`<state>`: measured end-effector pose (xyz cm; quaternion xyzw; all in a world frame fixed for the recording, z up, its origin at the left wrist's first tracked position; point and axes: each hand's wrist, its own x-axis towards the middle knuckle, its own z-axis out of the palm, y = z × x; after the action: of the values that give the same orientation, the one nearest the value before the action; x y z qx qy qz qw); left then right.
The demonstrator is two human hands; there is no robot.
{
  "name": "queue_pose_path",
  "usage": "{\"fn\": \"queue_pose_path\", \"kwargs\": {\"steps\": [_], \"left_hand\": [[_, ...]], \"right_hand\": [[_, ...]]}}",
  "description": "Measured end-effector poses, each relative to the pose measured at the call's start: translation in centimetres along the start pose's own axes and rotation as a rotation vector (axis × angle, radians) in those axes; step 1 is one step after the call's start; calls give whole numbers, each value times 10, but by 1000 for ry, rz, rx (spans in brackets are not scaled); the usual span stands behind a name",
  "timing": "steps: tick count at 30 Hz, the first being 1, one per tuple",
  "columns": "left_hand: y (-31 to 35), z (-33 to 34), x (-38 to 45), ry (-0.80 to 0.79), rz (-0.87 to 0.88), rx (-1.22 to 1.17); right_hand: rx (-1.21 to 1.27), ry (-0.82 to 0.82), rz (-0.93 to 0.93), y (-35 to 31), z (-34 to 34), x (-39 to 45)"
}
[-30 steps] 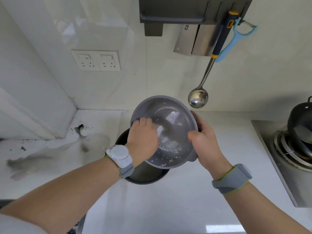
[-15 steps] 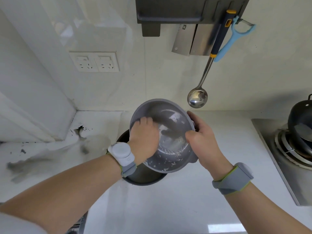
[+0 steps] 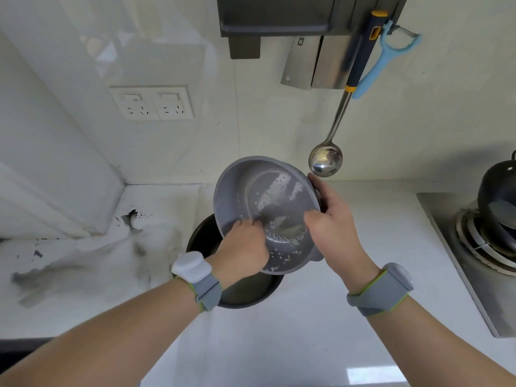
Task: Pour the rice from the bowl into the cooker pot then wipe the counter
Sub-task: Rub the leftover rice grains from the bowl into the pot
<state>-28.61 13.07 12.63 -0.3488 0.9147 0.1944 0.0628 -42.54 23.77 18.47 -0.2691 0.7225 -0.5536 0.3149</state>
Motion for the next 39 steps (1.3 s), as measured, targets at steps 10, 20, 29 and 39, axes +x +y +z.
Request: {"fn": "queue_pose_path", "kwargs": {"steps": [10,20,29,39], "left_hand": [[-16,-29,10,446,42,-182],[-21,-28,10,534,98,-118],[-12,-21,-2,295,160,42],[-10,-4,-5,176,23,399]], "right_hand": [[-20,-22,-41,-2,-1,-2],[6,-11,-26,-7,-7,1],[19,27,-57,-7,-8,4],[59,59,-71,-1,0,1]]}}
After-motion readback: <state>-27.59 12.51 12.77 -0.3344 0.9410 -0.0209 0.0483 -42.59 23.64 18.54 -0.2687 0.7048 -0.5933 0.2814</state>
